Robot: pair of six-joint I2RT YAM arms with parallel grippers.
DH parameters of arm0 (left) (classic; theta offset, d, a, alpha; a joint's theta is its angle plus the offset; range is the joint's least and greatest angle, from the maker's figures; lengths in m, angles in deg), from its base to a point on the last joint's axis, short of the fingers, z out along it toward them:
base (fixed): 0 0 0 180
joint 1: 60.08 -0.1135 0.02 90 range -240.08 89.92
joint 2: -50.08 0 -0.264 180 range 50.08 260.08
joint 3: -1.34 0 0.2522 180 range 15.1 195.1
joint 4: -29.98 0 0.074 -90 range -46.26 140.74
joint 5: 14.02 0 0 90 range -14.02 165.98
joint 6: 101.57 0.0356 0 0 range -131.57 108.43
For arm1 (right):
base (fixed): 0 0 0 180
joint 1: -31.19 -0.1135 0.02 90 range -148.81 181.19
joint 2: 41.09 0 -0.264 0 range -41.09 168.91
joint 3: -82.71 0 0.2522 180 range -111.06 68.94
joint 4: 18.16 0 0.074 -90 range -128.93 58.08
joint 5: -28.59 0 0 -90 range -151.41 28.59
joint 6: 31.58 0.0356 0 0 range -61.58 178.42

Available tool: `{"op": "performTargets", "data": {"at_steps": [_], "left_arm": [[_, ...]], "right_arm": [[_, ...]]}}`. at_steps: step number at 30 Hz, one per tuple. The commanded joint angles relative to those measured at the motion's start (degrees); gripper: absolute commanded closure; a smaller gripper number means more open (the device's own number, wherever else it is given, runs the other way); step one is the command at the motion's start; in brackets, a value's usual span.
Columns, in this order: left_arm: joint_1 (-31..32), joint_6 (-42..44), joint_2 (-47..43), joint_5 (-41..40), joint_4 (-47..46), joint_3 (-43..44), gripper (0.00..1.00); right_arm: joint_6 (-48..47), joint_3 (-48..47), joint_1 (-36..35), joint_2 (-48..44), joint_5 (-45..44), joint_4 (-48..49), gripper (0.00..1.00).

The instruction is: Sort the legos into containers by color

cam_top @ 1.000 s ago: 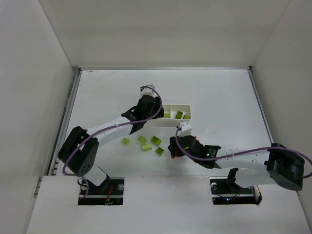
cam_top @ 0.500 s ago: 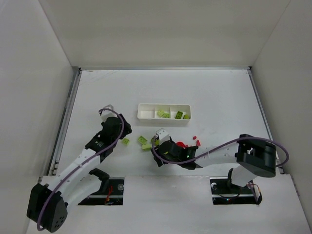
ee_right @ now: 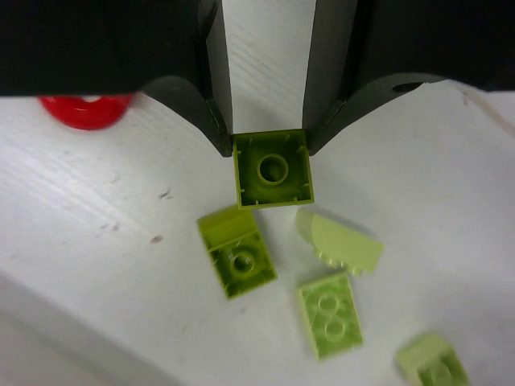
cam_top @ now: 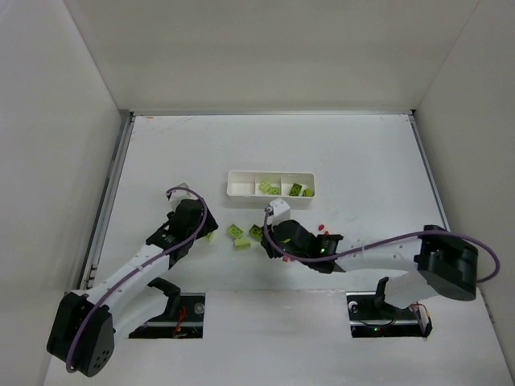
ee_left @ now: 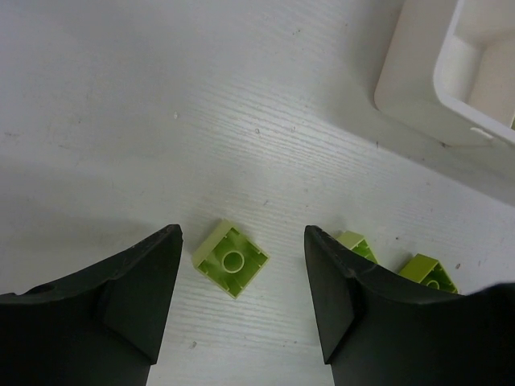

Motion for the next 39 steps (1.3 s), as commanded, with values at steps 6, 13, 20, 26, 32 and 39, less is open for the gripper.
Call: {"op": "performTargets", "data": {"at_steps": [6, 13, 20, 26, 32, 39], "left_arm": [[2.7, -0.6, 2.0, -0.4, -4.2, -2.3, 0.42], [4.1, -1.5, -0.7, -1.1, -3.5, -3.6, 0.43], [6.1, -1.6, 2.2, -3.4, -3.9, -3.3, 0.43], [7.0, -1.9, 3.3, -5.8, -4.1, -3.5, 0.45], [8.2, -1.9, 5.1, -7.0, -4.4, -3.3, 0.54], [8.1, -1.2, 8.2, -6.9, -4.9, -2.1, 0.75]], "right_arm": [[-2.4, 0.6, 14.8, -15.2, -1.4, 1.1, 0.67], [-2.9, -4.0, 28.7, -8.8, 2.7, 3.2, 0.65], [-3.3, -7.9, 32.4, -2.5, 3.0, 3.8, 0.46], [-3.3, -4.8, 29.6, -7.0, 1.3, 4.5, 0.26], [-2.0, -0.2, 23.5, -12.6, -1.5, 4.2, 0.25], [-1.5, 4.6, 14.3, -15.6, -0.5, 3.2, 0.25]]}}
